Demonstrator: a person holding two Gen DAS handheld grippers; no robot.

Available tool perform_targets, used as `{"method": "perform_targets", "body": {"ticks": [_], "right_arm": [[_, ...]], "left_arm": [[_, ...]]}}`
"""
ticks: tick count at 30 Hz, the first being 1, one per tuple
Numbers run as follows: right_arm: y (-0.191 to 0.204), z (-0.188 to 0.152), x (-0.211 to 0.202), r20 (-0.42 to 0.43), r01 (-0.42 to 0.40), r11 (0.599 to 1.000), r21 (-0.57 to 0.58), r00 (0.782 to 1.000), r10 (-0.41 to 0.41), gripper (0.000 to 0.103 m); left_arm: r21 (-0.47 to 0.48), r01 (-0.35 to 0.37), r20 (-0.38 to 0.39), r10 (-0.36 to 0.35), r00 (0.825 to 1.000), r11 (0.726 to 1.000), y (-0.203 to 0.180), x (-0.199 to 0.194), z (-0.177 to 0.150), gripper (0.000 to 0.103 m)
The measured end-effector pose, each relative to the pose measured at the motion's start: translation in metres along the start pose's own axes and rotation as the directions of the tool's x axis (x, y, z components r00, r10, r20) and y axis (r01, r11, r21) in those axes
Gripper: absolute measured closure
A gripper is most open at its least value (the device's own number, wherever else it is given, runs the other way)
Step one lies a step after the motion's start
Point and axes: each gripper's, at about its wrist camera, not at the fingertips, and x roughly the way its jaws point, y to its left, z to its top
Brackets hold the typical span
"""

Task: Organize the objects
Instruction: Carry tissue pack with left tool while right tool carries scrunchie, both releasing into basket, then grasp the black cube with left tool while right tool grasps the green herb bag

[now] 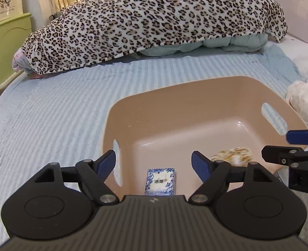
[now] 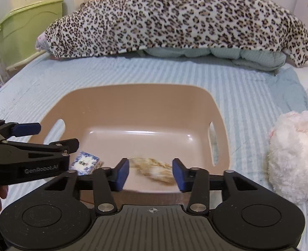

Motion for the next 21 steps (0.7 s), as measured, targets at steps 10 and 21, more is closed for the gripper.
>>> {"method": "perform_targets", "body": {"ticks": [10, 21], "right_arm": [[-0.002, -0.022, -0.045, 0.010, 0.005, 1.000, 0.007, 1.000, -0.005, 0.022], [-0.005, -0.068, -0.035, -0.094, 0.028, 1.000, 0.011, 0.995, -0.027, 0.015]], "left_arm": [[-0.002, -0.009, 0.004, 0.009, 1.000, 1.000, 0.015, -0.040, -0.025, 0.012], [0.023, 0.023, -0.077, -0.021, 0.997, 0.999, 0.021, -0.054, -0.081, 0.012]]}}
